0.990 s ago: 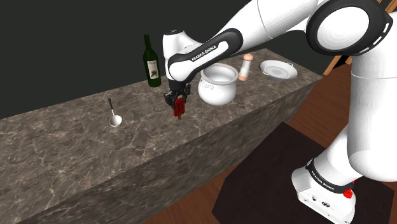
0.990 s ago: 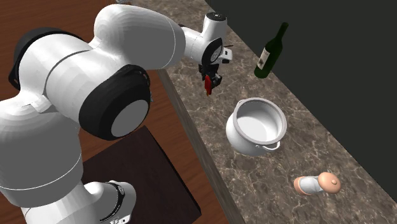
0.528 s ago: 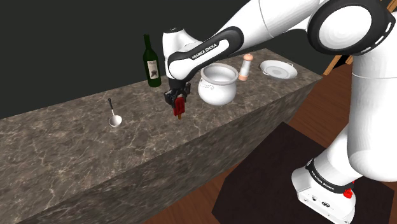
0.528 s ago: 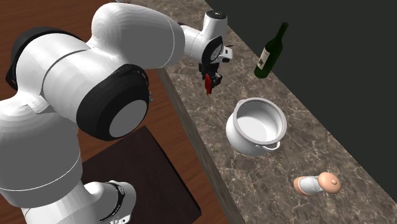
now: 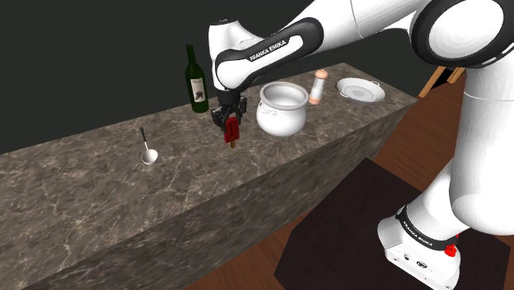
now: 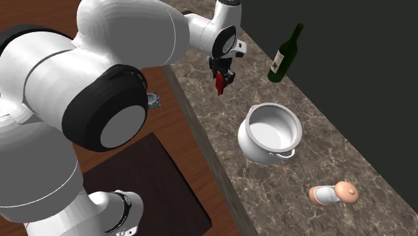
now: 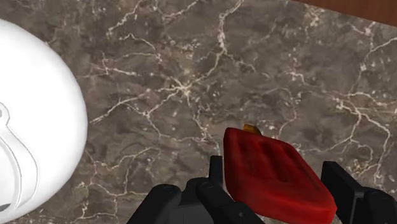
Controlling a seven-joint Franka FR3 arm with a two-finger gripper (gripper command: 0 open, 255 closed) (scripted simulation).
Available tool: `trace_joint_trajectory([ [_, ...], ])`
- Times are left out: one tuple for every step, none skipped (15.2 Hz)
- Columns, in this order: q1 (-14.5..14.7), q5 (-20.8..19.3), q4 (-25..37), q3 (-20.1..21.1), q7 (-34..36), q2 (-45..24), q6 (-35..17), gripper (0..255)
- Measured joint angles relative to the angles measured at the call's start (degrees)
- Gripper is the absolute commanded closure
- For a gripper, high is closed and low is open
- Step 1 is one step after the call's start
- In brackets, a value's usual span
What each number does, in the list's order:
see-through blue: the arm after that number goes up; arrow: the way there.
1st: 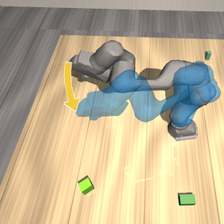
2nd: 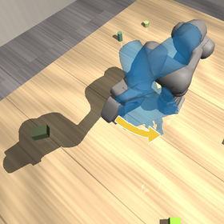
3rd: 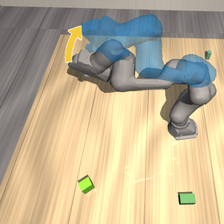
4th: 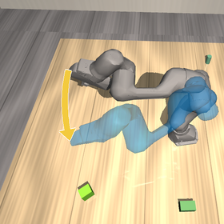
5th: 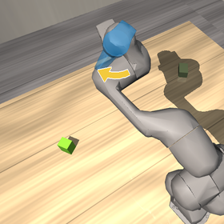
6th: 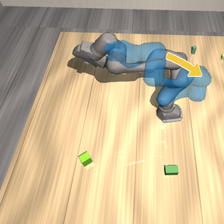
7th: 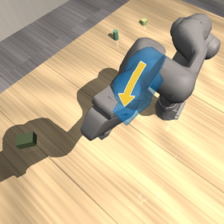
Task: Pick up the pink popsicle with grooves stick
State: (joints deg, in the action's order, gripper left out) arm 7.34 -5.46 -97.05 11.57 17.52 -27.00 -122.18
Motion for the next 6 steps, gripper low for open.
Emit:
trace_joint_trajectory([
  [0.0, 0.1, 0.0, 0.1, 0.0, 0.5, 0.4, 255],
  [-0.1, 0.2, 0.2, 0.1, -0.1, 0.9, 1.0, 255],
  [-0.1, 0.2, 0.8, 0.1, -0.1, 1.0, 1.7, 255],
  [-0.1, 0.3, 1.0, 0.2, -0.2, 1.4, 2.4, 255],
  [0.0, 0.4, 1.4, 0.2, -0.1, 1.7, 3.1, 255],
  [-0.1, 0.4, 1.8, 0.2, -0.2, 1.8, 3.5, 255],
])
